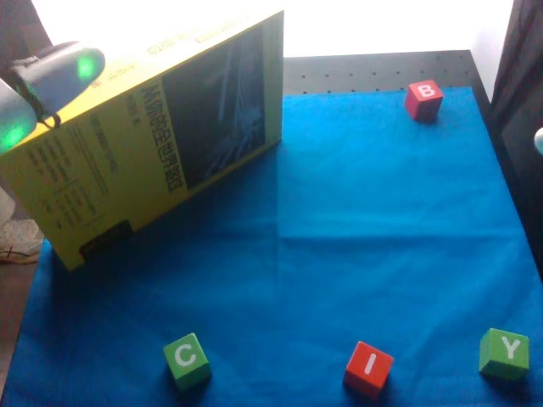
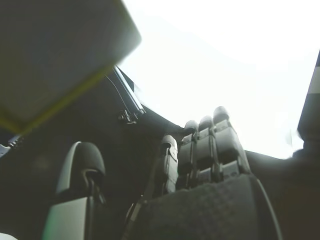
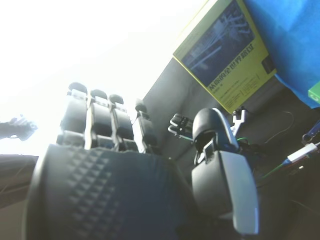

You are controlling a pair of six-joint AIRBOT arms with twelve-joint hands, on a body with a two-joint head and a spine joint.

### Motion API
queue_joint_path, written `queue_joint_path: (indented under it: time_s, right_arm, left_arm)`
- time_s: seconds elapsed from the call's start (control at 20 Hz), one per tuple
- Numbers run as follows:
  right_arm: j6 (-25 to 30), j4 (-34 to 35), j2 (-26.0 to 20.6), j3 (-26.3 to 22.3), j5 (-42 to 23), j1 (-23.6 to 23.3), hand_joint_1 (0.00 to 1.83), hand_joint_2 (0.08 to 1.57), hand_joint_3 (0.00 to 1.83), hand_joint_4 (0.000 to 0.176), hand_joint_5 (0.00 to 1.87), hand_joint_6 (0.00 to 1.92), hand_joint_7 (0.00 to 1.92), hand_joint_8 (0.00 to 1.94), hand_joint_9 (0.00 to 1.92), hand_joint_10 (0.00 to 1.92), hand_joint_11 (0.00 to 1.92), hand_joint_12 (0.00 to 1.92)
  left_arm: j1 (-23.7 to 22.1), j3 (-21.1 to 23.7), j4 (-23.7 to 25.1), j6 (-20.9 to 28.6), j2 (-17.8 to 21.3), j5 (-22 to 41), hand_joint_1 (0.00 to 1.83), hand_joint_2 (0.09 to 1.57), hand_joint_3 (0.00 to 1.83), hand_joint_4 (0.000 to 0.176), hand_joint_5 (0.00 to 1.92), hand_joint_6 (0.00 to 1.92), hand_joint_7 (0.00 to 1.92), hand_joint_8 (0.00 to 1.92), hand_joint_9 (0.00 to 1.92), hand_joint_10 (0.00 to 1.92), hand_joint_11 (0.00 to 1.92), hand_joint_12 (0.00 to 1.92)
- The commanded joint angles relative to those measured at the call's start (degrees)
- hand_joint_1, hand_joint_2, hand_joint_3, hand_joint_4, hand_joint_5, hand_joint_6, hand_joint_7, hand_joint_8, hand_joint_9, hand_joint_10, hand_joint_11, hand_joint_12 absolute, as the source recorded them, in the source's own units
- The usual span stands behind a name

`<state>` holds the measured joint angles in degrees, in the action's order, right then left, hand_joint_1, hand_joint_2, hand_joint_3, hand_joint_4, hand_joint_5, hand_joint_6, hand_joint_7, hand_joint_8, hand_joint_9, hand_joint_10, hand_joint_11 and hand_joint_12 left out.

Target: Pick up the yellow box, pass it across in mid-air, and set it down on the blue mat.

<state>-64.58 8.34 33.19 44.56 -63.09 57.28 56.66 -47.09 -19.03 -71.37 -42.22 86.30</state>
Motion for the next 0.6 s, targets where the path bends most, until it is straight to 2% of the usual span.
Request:
queue_joint_path:
  time_s: [0.0, 0.05, 0.2, 0.25, 0.35, 0.4, 0.45, 0.5, 0.55]
  right_arm:
    - [-0.19, 0.69, -0.18, 0.07, -6.85, -0.85, 0.21, 1.33, 0.03, 0.0, 0.0, 0.0, 0.0, 0.0, 0.0, 0.0, 0.0, 0.0]
    - [-0.19, 0.69, -0.11, 0.05, -6.7, -0.84, 0.19, 1.32, 0.02, 0.0, 0.0, 0.0, 0.0, 0.0, 0.0, 0.0, 0.0, 0.0]
    - [-0.19, 0.69, 0.46, 0.2, -6.18, -0.78, 0.18, 1.33, 0.01, 0.0, 0.0, 0.0, 0.0, 0.0, 0.0, 0.0, 0.0, 0.0]
    - [-0.19, 0.69, 0.61, 0.33, -6.0, -0.76, 0.18, 1.32, 0.01, 0.0, 0.0, 0.0, 0.0, 0.0, 0.0, 0.0, 0.0, 0.0]
    - [-0.19, 0.69, 1.11, 0.63, -5.69, -0.77, 0.17, 1.33, 0.01, 0.0, 0.0, 0.0, 0.0, 0.0, 0.0, 0.0, 0.0, 0.0]
    - [-0.19, 0.69, 1.2, 0.62, -5.65, -0.77, 0.18, 1.33, 0.01, 0.0, 0.0, 0.0, 0.0, 0.0, 0.0, 0.0, 0.0, 0.0]
    - [-0.19, 0.69, 1.34, 0.63, -5.56, -0.77, 0.18, 1.33, 0.01, 0.0, 0.0, 0.0, 0.0, 0.0, 0.0, 0.0, 0.0, 0.0]
    - [-0.19, 0.69, 1.62, 0.71, -5.3, -0.77, 0.2, 1.33, 0.01, 0.0, 0.0, 0.0, 0.0, 0.0, 0.0, 0.0, 0.0, 0.0]
    - [-0.19, 0.69, 1.83, 0.83, -5.1, -0.77, 0.2, 1.33, 0.0, 0.0, 0.0, 0.0, 0.0, 0.0, 0.0, 0.0, 0.0, 0.0]
  left_arm:
    - [-0.13, -0.05, 0.43, 0.01, 0.09, 5.97, 0.27, 1.24, 0.01, 0.14, 0.01, 0.0, 0.0, 0.0, 0.0, 0.0, 0.0, 0.0]
    - [0.16, -0.09, 0.02, 0.02, 0.0, 5.4, 0.27, 1.24, 0.01, 0.124, 0.0, 0.0, 0.0, 0.0, 0.0, 0.0, 0.0, 0.0]
    - [0.95, -0.43, -1.03, 0.03, -0.65, 4.59, 0.28, 1.24, 0.0, 0.147, 0.0, 0.0, 0.0, 0.0, 0.0, 0.0, 0.0, 0.0]
    - [1.08, -0.61, -1.18, 0.03, -0.91, 4.39, 0.31, 1.22, 0.0, 0.139, 0.0, 0.0, 0.0, 0.0, 0.0, 0.0, 0.0, 0.0]
    - [1.35, -0.84, -2.19, 0.02, -1.18, 3.5, 0.4, 1.19, 0.0, 0.153, 0.0, 0.0, 0.0, 0.0, 0.0, 0.0, 0.0, 0.0]
    - [1.35, -1.05, -2.95, 0.03, -1.35, 2.47, 0.44, 1.17, 0.0, 0.151, 0.0, 0.0, 0.0, 0.0, 0.0, 0.0, 0.0, 0.0]
    - [1.34, -1.42, -3.71, 0.03, -1.73, 1.33, 0.5, 1.13, 0.0, 0.136, 0.0, 0.0, 0.0, 0.0, 0.0, 0.0, 0.0, 0.0]
    - [1.32, -2.21, -4.99, 0.05, -2.61, -0.59, 0.58, 1.11, 0.0, 0.112, 0.0, 0.0, 0.0, 0.0, 0.0, 0.0, 0.0, 0.0]
    - [1.27, -3.09, -6.48, 0.1, -3.77, -2.76, 0.62, 1.1, 0.0, 0.098, 0.0, 0.0, 0.0, 0.0, 0.0, 0.0, 0.0, 0.0]
